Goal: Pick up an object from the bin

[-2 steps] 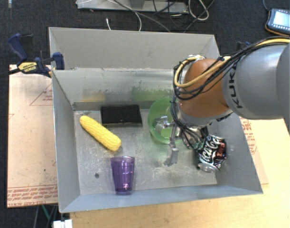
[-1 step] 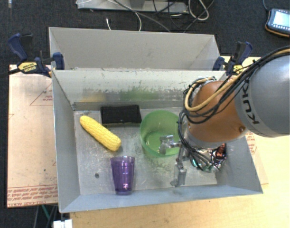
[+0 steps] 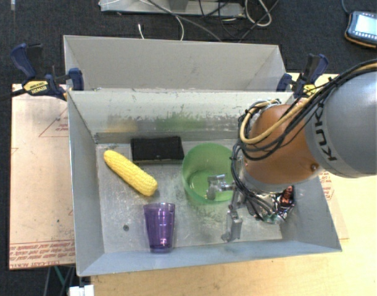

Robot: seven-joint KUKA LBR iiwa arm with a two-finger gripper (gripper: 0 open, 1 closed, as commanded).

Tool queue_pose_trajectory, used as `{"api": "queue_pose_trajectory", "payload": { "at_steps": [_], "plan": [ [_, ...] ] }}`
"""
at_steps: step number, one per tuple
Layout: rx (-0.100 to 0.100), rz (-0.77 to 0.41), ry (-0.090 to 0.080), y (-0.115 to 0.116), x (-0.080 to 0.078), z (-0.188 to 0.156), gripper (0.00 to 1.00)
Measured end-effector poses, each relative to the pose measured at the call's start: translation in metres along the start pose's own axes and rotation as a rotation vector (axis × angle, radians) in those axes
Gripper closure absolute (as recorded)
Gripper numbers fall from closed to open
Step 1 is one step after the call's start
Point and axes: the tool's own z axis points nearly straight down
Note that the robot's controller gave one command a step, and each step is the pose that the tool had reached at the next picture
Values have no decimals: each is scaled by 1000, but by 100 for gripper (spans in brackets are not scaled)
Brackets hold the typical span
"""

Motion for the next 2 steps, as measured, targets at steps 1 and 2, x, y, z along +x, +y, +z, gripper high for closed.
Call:
{"api": "queue_pose_trajectory", "payload": {
  "at_steps": [1, 2],
  "plan": [
    [0, 42, -13, -2, 8, 48, 0],
    [0, -4, -10, -10, 4, 43, 0]
  ]
}}
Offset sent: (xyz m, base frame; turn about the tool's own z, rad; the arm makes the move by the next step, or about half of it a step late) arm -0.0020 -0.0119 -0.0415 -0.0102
